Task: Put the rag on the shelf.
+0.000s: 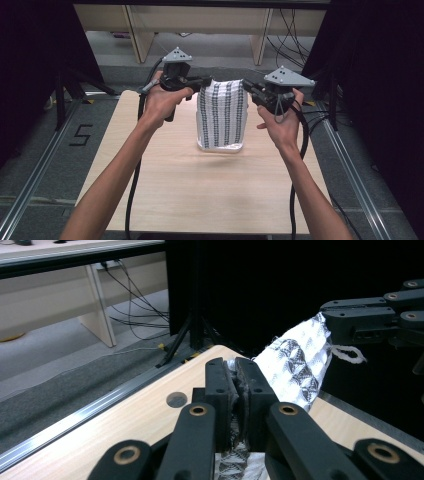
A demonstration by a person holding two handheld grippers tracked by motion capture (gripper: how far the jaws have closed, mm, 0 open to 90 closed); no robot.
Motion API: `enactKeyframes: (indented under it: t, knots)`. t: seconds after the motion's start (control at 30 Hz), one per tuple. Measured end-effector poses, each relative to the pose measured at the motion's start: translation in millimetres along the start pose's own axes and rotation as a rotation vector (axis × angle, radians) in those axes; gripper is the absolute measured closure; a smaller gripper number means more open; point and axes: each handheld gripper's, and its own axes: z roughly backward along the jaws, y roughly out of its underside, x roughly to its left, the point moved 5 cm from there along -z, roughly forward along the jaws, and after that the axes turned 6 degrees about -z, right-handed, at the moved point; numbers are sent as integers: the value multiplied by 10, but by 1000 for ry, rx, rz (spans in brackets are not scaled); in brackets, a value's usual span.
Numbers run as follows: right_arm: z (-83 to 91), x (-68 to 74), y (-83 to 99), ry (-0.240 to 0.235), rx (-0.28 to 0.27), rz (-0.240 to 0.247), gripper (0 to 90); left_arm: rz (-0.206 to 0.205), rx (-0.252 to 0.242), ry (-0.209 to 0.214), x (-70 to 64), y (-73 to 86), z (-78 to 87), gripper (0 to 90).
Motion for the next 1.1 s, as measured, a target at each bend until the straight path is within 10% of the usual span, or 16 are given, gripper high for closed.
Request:
enactKeyframes:
  t: [0.63,1.1]
  knots:
    - [-666,-465,97,72,35,-126,874,180,-44,-19,407,75,-644,835]
    - [-915,-565,243,62,70,-184,872,208,-35,-68,554,165,-744,831]
